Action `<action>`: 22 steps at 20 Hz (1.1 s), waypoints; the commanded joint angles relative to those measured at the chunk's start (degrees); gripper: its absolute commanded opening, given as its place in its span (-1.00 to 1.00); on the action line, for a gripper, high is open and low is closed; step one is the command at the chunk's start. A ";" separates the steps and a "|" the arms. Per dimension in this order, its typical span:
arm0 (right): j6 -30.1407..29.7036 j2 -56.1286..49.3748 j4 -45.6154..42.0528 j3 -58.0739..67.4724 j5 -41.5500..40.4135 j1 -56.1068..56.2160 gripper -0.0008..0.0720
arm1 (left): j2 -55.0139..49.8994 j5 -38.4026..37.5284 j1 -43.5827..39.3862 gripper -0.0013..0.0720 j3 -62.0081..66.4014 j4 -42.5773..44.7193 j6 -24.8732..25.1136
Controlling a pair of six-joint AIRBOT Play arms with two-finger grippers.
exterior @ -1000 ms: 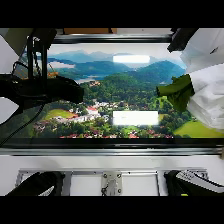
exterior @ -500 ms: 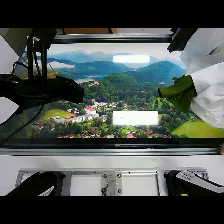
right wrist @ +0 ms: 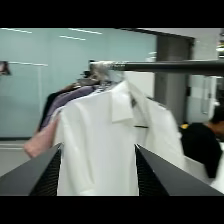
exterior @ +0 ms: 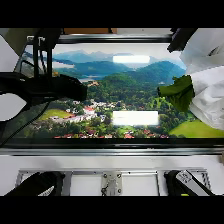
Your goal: Fold the clothes and pants, and hang the long-sleeved shirts on hangers.
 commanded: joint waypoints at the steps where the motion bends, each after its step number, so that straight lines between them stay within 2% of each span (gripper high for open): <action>1: 0.13 1.05 2.25 -1.20 10.54 8.20 0.38 | -3.30 0.94 0.37 -0.92 -0.02 -0.02 0.07; 3: 0.11 1.05 2.23 -4.57 15.69 16.48 0.38 | -5.29 2.43 2.27 -0.92 -0.02 -2.01 0.09; 6: 0.11 1.05 0.39 -12.46 21.16 30.29 0.37 | -7.21 5.53 8.55 -0.92 -0.04 -12.33 1.57; 10: 0.17 1.05 -15.10 -24.92 24.74 51.08 0.37 | -9.60 5.14 13.05 -0.92 -0.04 -24.87 9.64; 14: 0.28 0.48 -22.14 -35.45 24.06 68.50 0.37 | -11.30 5.11 11.89 -0.92 -0.07 -25.42 10.27; 17: 0.33 -1.40 -23.69 -37.79 23.98 74.53 0.37 | -10.80 8.24 10.01 -0.92 -4.04 -25.53 10.25; 22: 0.31 -2.38 -23.28 -37.79 23.91 75.34 0.37 | -7.23 12.15 7.76 -0.92 -13.29 -25.44 10.14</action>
